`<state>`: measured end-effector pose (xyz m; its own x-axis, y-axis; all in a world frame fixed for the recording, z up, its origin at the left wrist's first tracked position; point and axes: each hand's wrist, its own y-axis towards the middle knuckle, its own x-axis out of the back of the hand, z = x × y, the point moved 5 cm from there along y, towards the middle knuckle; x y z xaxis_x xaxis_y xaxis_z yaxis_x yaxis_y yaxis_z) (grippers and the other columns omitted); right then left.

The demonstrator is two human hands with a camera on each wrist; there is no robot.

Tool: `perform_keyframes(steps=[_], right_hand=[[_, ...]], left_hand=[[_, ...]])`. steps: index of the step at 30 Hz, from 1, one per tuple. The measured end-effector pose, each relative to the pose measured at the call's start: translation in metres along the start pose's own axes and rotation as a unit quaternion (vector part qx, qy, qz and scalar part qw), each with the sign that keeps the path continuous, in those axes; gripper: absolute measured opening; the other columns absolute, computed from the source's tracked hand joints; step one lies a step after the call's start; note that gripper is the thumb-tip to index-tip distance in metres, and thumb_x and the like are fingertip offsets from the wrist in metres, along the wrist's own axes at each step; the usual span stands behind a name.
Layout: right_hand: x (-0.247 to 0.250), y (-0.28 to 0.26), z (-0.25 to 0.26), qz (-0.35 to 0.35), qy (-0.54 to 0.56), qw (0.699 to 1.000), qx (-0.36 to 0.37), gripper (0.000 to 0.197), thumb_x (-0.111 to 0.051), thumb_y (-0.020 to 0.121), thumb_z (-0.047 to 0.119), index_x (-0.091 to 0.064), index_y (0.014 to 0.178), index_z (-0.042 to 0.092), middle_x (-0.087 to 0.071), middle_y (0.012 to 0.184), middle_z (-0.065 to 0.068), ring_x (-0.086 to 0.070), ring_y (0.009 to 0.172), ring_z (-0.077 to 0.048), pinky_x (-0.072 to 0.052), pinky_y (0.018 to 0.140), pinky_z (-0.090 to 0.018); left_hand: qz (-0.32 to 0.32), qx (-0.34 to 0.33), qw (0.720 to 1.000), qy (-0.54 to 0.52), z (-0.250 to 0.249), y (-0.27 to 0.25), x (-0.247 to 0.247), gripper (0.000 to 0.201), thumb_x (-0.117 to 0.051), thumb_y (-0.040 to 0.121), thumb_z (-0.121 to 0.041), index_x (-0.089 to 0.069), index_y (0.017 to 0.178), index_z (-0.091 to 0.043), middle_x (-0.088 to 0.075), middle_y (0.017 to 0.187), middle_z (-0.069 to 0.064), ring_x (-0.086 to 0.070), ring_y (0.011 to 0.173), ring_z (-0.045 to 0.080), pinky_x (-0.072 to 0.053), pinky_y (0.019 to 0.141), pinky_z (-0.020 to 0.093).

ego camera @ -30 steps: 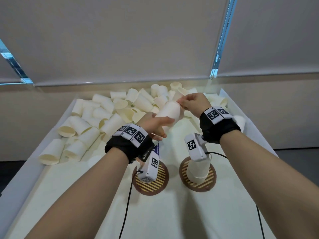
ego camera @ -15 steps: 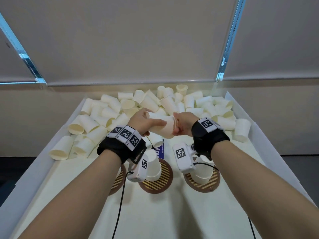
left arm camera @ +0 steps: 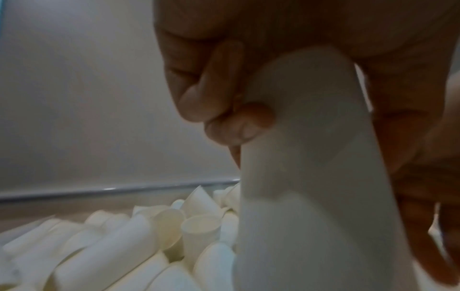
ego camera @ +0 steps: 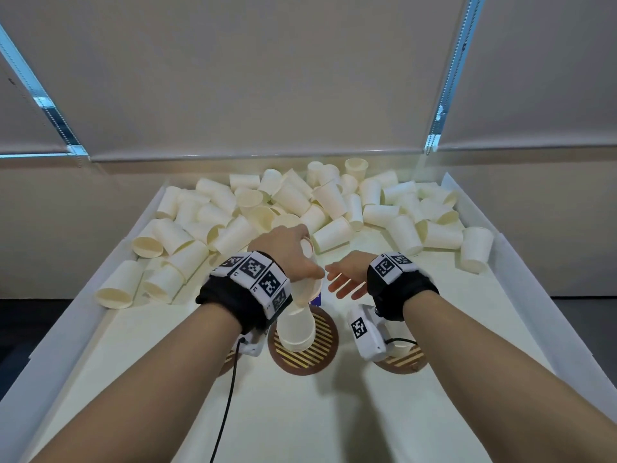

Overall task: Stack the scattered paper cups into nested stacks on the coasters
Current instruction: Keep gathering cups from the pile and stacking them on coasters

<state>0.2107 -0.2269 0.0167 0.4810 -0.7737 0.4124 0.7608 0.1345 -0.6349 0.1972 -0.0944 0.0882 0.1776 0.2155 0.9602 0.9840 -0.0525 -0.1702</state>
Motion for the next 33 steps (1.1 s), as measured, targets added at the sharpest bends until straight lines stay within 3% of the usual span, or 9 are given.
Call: perform_keyframes(steps=[6,10,13,18,21,25,28,30,33], right_hand=[[-0.002,0.012,-0.008,0.005,-0.015,1.000,-0.016,0.037,-0.044,0.098,0.031,-0.059,0.117,0.003,-0.068,0.114,-0.010,-0.063,0.089,-0.021,-0.047,0.074,-0.029],[-0.006,0.022,-0.008,0.006,-0.020,1.000,-0.022,0.037,-0.042,0.098,0.027,-0.058,0.118,0.001,-0.067,0.115,-0.011,-0.062,0.087,-0.020,-0.045,0.066,-0.026],[-0.009,0.029,-0.008,0.007,-0.029,0.999,-0.033,0.034,-0.042,0.098,0.022,-0.058,0.120,0.001,-0.067,0.116,-0.011,-0.062,0.086,-0.020,-0.045,0.065,-0.026],[-0.003,0.044,0.001,-0.014,-0.029,0.999,-0.044,0.029,-0.044,0.097,0.015,-0.058,0.117,0.000,-0.066,0.116,-0.013,-0.060,0.084,-0.021,-0.041,0.054,-0.024],[0.005,0.063,0.010,-0.029,-0.039,0.999,-0.019,0.018,-0.046,0.096,0.019,-0.061,0.089,0.011,-0.069,0.105,-0.010,-0.063,0.079,-0.019,-0.043,0.056,-0.023],[0.020,0.080,0.029,-0.069,-0.044,0.997,-0.006,0.018,-0.047,0.094,0.016,-0.055,0.079,0.008,-0.066,0.083,-0.006,-0.061,0.060,-0.017,-0.042,0.053,-0.022],[0.020,0.086,0.043,-0.062,-0.119,0.991,0.016,0.025,-0.046,0.095,0.017,-0.062,0.106,0.003,-0.069,0.106,-0.010,-0.061,0.072,-0.019,-0.043,0.064,-0.027],[0.016,0.089,0.050,-0.036,-0.179,0.983,0.038,0.034,-0.046,0.096,0.023,-0.058,0.123,0.005,-0.065,0.117,-0.009,-0.061,0.080,-0.018,-0.044,0.062,-0.025],[0.010,0.101,0.063,-0.015,-0.209,0.975,0.066,0.033,-0.052,0.094,0.023,-0.057,0.125,0.013,-0.064,0.104,-0.005,-0.060,0.067,-0.013,-0.044,0.056,-0.022]], left_hand=[[0.103,0.000,0.991,0.084,0.012,0.004,-0.027,0.054,-0.071,0.070,-0.049,-0.051,0.116,-0.028,-0.056,0.098,-0.004,-0.050,0.086,0.018,-0.039,0.068,0.028],[0.172,-0.025,0.980,0.096,0.008,0.003,-0.076,0.051,-0.070,0.079,-0.031,-0.050,0.123,-0.019,-0.058,0.116,0.003,-0.055,0.093,0.020,-0.037,0.065,0.024],[0.168,-0.027,0.984,0.058,0.008,0.007,-0.092,0.063,-0.073,0.074,-0.030,-0.040,0.127,-0.024,-0.053,0.115,0.002,-0.053,0.092,0.021,-0.038,0.067,0.028],[0.163,-0.036,0.983,0.080,0.013,0.022,-0.090,0.073,-0.072,0.073,-0.045,-0.035,0.134,-0.025,-0.052,0.117,0.003,-0.055,0.101,0.023,-0.038,0.070,0.029],[0.195,-0.039,0.980,0.005,0.018,0.031,-0.082,0.075,-0.067,0.069,-0.065,-0.044,0.128,-0.026,-0.055,0.121,-0.001,-0.053,0.105,0.018,-0.041,0.083,0.029],[0.095,0.039,0.975,-0.195,0.043,0.067,-0.047,0.050,-0.051,0.084,-0.061,-0.058,0.111,-0.020,-0.060,0.105,-0.003,-0.059,0.102,0.018,-0.044,0.085,0.030],[0.017,0.091,0.979,-0.180,0.070,0.090,-0.043,0.019,-0.057,0.088,-0.036,-0.052,0.079,-0.020,-0.052,0.077,-0.005,-0.054,0.082,0.018,-0.040,0.068,0.027],[0.029,0.125,0.983,-0.135,0.082,0.099,-0.057,0.014,-0.060,0.087,-0.027,-0.056,0.092,-0.016,-0.057,0.085,-0.002,-0.055,0.093,0.023,-0.042,0.076,0.029],[0.058,0.173,0.979,-0.087,0.095,0.108,-0.086,0.057,-0.064,0.084,-0.034,-0.043,0.129,-0.005,-0.052,0.127,0.013,-0.052,0.115,0.030,-0.044,0.094,0.037]])
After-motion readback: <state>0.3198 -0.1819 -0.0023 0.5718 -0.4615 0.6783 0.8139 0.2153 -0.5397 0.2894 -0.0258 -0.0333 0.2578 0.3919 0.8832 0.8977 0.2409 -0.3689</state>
